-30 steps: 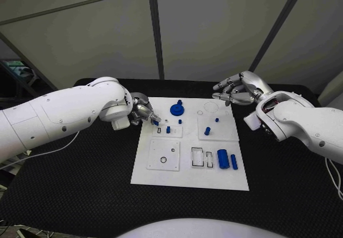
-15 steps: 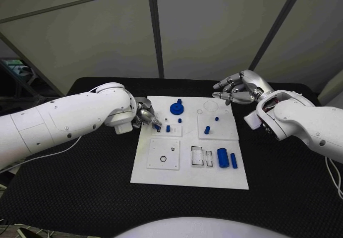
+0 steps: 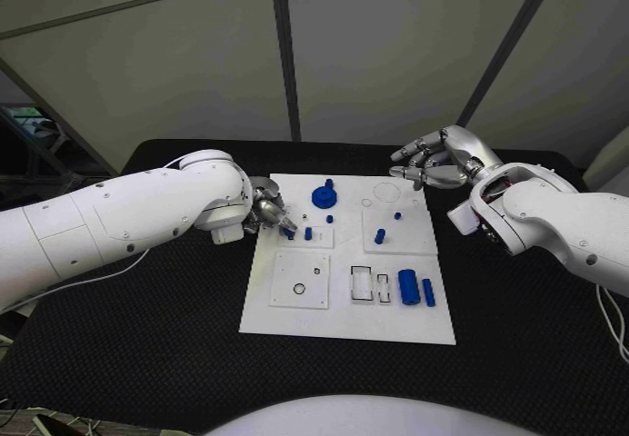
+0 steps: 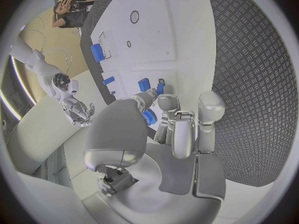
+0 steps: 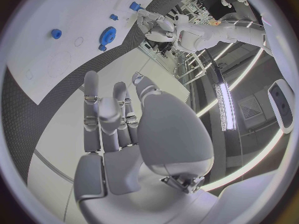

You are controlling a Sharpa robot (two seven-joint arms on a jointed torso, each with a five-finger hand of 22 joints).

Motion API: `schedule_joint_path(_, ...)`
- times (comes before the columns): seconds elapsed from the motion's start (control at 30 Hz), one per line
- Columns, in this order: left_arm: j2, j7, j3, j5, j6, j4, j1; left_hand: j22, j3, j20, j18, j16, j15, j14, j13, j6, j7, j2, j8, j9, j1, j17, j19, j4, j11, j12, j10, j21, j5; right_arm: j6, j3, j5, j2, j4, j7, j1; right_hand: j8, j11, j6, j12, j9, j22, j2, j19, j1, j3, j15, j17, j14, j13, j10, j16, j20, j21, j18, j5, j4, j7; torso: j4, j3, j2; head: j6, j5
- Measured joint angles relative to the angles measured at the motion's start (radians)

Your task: Assemble the parts on the task board

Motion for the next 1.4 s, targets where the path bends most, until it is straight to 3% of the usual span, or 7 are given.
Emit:
schedule_joint_path(1.0, 0.02, -0.007, -0.004, -0.016, 0.03, -0.015, 0.002, 0.007, 0.026, -0.002, 0.0, 0.0, 0.0, 0.0, -0.007, 0.0, 0.0, -0.003, 0.012, 0.003, -0.024, 0.0, 0.002, -0.004, 0.001, 0.0, -0.001, 0.006, 0.004, 0.0, 0.0, 0.0, 0.001, -0.001, 0.0, 0.0, 0.0, 0.0, 0.0, 0.0, 0.0, -0.001, 0.0, 0.0, 0.0, 0.003, 0.0, 0.0, 0.0, -0.001, 0.0, 0.0, 0.0, 0.0, 0.0, 0.0, 0.003, 0.0, 0.0, 0.0001, 0.0, 0.0, -0.004)
schedule_joint_path(1.17, 0.026, -0.009, -0.004, -0.017, 0.036, -0.025, 0.003, 0.015, 0.073, -0.003, 0.0, 0.0, 0.0, 0.0, 0.0, 0.012, -0.01, -0.027, 0.022, 0.005, -0.078, 0.0, 0.004, -0.051, -0.004, 0.0, 0.008, 0.01, 0.004, 0.0, 0.0, 0.0, 0.0, -0.001, 0.0, 0.0, 0.0, 0.0, 0.0, 0.0, 0.0, -0.001, 0.0, 0.0, 0.0, 0.003, 0.0, 0.0, 0.0, -0.001, 0.0, 0.0, 0.0, 0.0, 0.0, 0.0, 0.003, 0.0, -0.0004, 0.0005, 0.001, -0.003, -0.005)
schedule_joint_path(1.4, 0.033, -0.012, -0.008, -0.017, 0.044, -0.034, 0.001, 0.022, 0.018, -0.004, 0.0, 0.0, -0.003, -0.004, 0.005, 0.028, -0.019, -0.047, 0.04, 0.004, -0.148, 0.0, 0.011, -0.018, -0.015, 0.01, 0.018, 0.012, 0.009, 0.0, 0.0, 0.0, -0.001, -0.001, 0.0, 0.0, 0.0, 0.0, 0.0, 0.0, 0.0, -0.001, 0.0, 0.0, 0.0, 0.003, 0.0, 0.0, 0.0, -0.001, 0.0, 0.0, 0.0, 0.0, 0.0, 0.0, 0.003, 0.0, -0.0005, 0.0007, 0.001, -0.005, -0.007)
